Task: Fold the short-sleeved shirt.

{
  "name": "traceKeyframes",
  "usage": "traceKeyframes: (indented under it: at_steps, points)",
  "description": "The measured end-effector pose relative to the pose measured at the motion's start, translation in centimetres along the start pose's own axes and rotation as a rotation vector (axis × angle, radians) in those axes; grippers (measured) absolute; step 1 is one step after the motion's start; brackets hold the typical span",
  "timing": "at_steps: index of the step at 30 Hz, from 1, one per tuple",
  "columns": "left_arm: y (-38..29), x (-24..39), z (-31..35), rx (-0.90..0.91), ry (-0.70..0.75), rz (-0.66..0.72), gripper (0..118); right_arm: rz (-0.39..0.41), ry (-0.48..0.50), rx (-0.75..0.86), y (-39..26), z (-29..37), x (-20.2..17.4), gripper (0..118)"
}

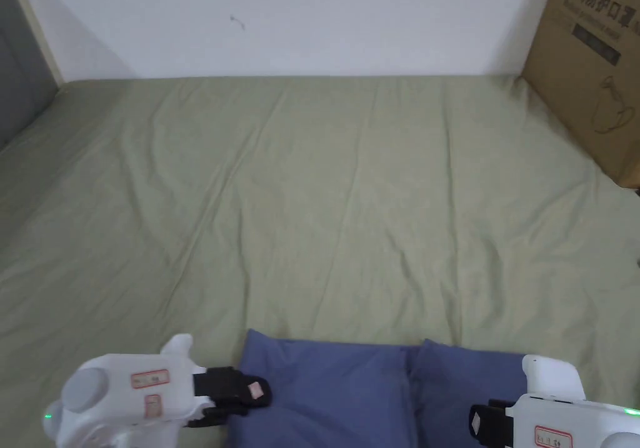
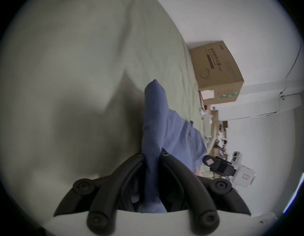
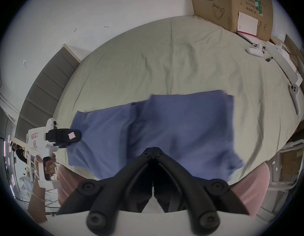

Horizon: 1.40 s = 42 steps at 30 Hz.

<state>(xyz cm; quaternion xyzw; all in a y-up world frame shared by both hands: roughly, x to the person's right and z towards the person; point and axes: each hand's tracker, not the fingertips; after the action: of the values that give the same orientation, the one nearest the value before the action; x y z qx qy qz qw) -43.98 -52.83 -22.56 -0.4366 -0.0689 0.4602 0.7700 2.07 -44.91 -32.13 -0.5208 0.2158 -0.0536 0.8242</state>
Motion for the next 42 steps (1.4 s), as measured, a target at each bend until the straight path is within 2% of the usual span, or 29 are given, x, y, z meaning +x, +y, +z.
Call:
traceKeyframes:
  at_steps: [3, 8, 11, 15, 17, 20, 22, 26, 29, 33, 34, 35, 36, 37, 38, 39, 40, 42]
  points:
    - [2.0, -3.0, 4.9, 0.04, 0.08, 0.057, 8, -0.004, 0.032, -0.005, 0.2, -0.5, -0.6, 0]
    - [3.2, -4.0, 12.9, 0.11, 0.267, 0.018, 8, 0.019, 0.055, -0.018, 0.3, -1.4, -1.7, 0]
    - [3.1, -3.2, 14.8, 0.139, 0.312, 0.048, 8, 0.026, 0.064, -0.03, 0.1, -1.7, -1.9, 0]
    - [2.2, 0.5, 15.0, 0.168, 0.309, 0.006, 8, 0.022, 0.068, -0.036, -0.1, -1.8, -1.6, 0]
    - [2.1, 3.0, 14.6, 0.182, 0.296, 0.007, 8, 0.019, 0.068, -0.037, 0.0, -1.8, -1.4, 0]
    - [2.0, 7.1, 13.7, 0.162, 0.144, 0.023, 8, 0.026, 0.057, -0.03, 0.1, -1.4, -0.9, 0]
    - [1.8, 10.7, 12.6, 0.167, 0.11, -0.054, 8, 0.015, 0.055, -0.019, 0.1, -1.1, -0.3, 0]
    - [1.4, 17.0, 8.2, 0.102, 0.108, -0.22, 8, -0.031, 0.052, -0.003, 0.1, -0.7, 1.2, 0]
    - [1.0, 19.0, 3.1, 0.024, 0.093, -0.253, 8, -0.055, 0.045, 0.005, -0.2, -0.3, 2.4, 0]
    - [-0.2, 19.5, -5.5, -0.109, 0.183, -0.294, 11, -0.094, 0.035, 0.008, -0.9, 0.0, 4.1, 0]
    - [-0.6, 19.4, -6.7, -0.133, 0.191, -0.298, 18, -0.101, 0.032, 0.007, -1.1, 0.0, 4.4, 0]
    - [-1.0, 19.4, -8.3, -0.146, 0.165, -0.266, 34, -0.112, 0.024, 0.004, -1.3, 0.0, 4.8, 0]
    - [-1.2, 19.2, -9.6, -0.197, 0.137, -0.267, 57, -0.124, 0.017, 0.0, -1.5, 0.0, 5.2, 0]
    - [-1.7, 19.2, -10.7, -0.241, 0.133, -0.255, 91, -0.138, 0.01, -0.006, -1.6, 0.0, 5.6, 0]
    - [-1.9, 19.1, -11.3, -0.251, 0.17, -0.246, 107, -0.146, 0.007, -0.008, -1.8, 0.2, 6.0, 0]
    - [-2.0, 19.3, -11.2, -0.237, 0.196, -0.257, 111, -0.147, 0.003, -0.008, -2.0, 0.4, 6.3, 0]
    - [-1.9, 19.3, -10.6, -0.205, 0.206, -0.266, 109, -0.145, -0.013, -0.009, -2.1, 0.9, 6.3, 0]
    - [-1.5, 19.2, -9.4, -0.184, 0.209, -0.276, 104, -0.08, -0.069, 0.029, -2.2, 1.9, 6.0, 0]
